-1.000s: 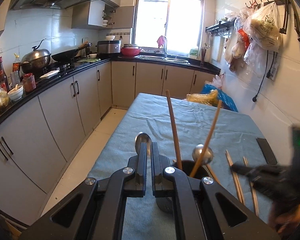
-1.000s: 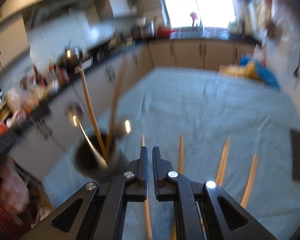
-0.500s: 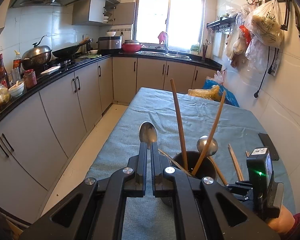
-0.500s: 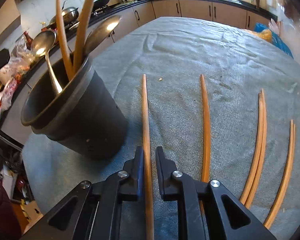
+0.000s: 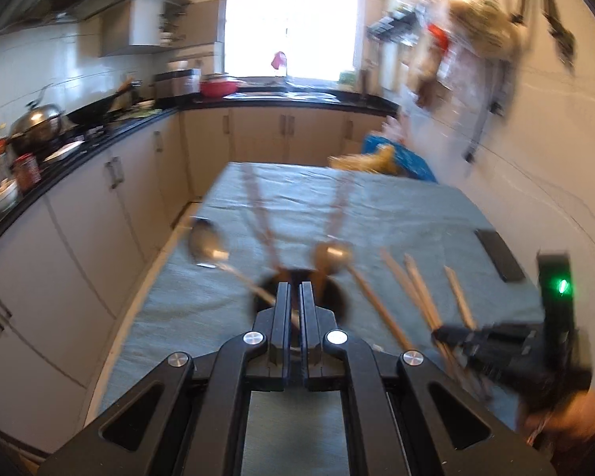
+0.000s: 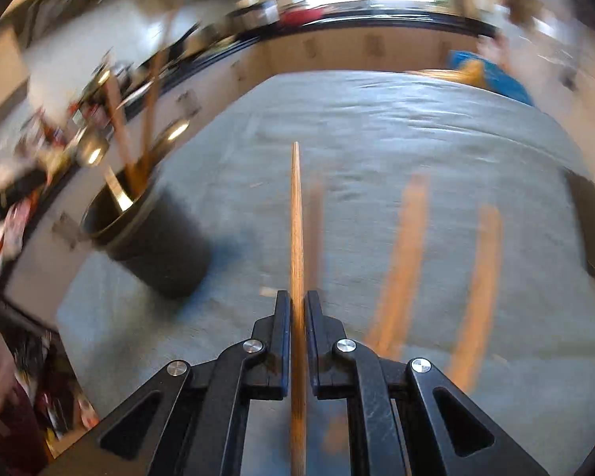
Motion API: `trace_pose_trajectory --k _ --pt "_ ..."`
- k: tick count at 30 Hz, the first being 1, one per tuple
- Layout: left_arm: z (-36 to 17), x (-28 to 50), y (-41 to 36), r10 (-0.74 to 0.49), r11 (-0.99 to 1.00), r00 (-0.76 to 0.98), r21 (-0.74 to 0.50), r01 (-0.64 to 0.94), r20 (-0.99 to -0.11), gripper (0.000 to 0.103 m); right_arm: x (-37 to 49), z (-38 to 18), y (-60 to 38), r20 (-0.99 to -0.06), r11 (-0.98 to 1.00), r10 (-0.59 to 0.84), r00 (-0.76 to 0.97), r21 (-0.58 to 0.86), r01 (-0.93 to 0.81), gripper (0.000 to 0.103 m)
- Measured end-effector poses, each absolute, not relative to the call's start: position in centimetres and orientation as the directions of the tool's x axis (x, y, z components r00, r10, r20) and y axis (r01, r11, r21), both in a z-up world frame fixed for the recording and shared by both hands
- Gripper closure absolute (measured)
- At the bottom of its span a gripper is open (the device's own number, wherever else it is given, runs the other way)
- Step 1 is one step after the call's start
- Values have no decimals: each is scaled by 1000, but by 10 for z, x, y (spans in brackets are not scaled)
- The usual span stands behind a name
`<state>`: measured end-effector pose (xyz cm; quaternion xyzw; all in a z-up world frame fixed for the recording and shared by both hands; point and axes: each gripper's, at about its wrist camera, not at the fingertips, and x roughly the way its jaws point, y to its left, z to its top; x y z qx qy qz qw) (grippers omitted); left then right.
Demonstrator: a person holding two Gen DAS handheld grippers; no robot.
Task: Organize utensils
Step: 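Grasp a wooden chopstick with the right tool while the left tool moves over another chopstick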
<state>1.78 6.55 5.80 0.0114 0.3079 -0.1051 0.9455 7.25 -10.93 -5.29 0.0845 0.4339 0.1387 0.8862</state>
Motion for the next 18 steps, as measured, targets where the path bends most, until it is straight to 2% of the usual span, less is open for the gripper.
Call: trace_pose_trajectory --k 3,8,12,14,16,18 --pt "47 13 23 -265 951 727 -45 307 -633 100 49 -52 -158 -752 962 246 612 267 -60 95" --pt "5 30 -54 -263 929 592 -35 368 -762 100 23 -65 -211 -780 964 169 602 259 66 95" --pt "-31 73 -86 -158 956 513 -2 292 -844 100 18 -73 -231 -783 955 170 598 281 97 95" --pt "-42 99 -86 -137 974 480 -28 226 -866 100 15 -75 -237 -781 950 178 598 295 103 95" --pt "-54 127 -81 -79 989 443 -15 146 -893 91 15 -80 -241 -782 945 187 594 308 108 95" --pt "-61 144 -75 -58 997 418 -28 78 -906 89 16 -86 -242 -783 940 197 590 321 112 95"
